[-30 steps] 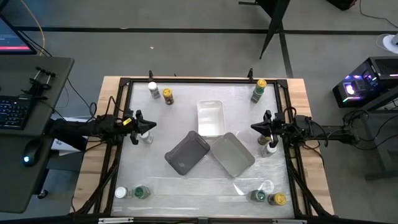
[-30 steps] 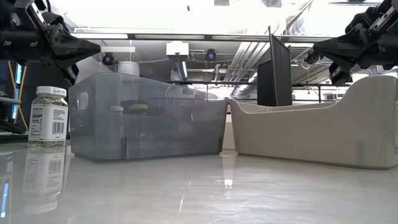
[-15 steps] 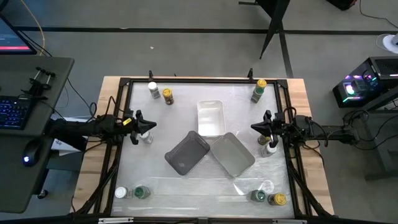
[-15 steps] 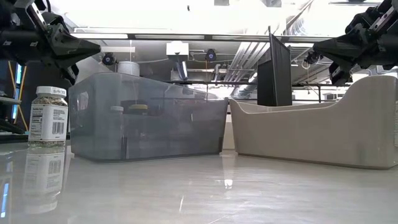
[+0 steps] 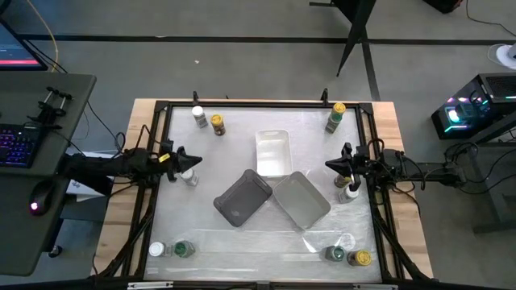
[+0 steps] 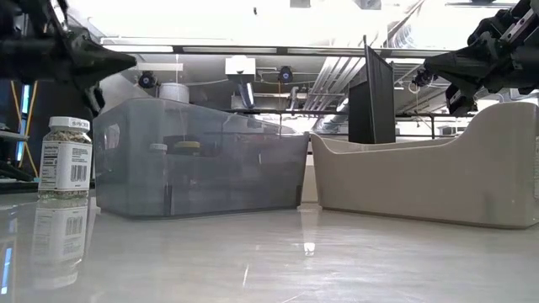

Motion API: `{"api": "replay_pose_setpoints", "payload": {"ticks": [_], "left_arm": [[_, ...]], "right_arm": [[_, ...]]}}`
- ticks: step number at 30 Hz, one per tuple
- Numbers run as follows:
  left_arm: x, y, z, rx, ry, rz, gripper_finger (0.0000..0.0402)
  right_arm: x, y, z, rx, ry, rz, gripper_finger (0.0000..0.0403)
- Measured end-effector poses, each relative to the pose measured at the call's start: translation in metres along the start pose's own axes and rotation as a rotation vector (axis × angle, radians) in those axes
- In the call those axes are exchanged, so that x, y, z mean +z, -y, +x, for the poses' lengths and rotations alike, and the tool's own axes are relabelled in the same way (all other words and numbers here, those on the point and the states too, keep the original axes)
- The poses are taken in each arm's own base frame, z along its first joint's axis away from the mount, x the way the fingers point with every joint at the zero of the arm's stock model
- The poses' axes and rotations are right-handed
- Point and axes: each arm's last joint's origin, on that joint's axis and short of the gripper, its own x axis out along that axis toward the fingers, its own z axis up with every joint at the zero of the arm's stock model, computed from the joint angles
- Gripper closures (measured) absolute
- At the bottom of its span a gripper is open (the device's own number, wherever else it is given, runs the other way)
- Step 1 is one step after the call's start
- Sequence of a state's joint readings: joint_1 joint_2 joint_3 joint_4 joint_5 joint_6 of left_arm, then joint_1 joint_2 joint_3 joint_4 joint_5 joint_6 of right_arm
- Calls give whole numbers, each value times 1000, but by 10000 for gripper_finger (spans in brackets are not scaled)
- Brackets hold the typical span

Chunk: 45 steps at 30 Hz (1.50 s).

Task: Sort spices by type
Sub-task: Put the white seasoning bottle into the black bin

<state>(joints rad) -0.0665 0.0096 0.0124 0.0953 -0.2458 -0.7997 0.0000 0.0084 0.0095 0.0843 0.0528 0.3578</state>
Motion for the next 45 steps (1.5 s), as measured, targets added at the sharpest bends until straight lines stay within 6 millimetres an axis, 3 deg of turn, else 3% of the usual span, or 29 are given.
{"api": "replay_pose_setpoints", "payload": {"ticks": [2, 3, 6, 8, 14, 19, 25, 30, 39, 45], "left_arm": [[9, 6, 1, -38, 119, -190, 401], [14, 12, 1, -97, 167, -206, 401], [37, 39, 1, -232, 241, -93, 396], [55, 59, 4, -202, 231, 20, 382], [102, 109, 9, 176, -255, 429, 291], [127, 133, 6, 426, -637, 594, 200], [107, 124, 20, 531, -1104, 592, 134], [77, 107, 48, 472, -1364, 762, 122], [45, 89, 87, 298, -1673, 1042, 121], [33, 67, 110, 343, -1785, 1013, 121]], "right_arm": [[0, 0, 0, 0, 1, 0, 402], [0, 0, 0, 0, 0, 0, 402], [0, 0, 0, -1, -2, 0, 402], [-1, 0, 0, -2, -6, -1, 402], [-3, 1, 0, -10, -28, -2, 402], [-5, 2, 0, -19, -50, -3, 402], [-5, 2, 0, -21, -57, -3, 402], [-5, 2, 0, -21, -57, -3, 402], [-5, 2, 0, -21, -57, -3, 402], [-5, 2, 0, -21, -57, -3, 402]]}}
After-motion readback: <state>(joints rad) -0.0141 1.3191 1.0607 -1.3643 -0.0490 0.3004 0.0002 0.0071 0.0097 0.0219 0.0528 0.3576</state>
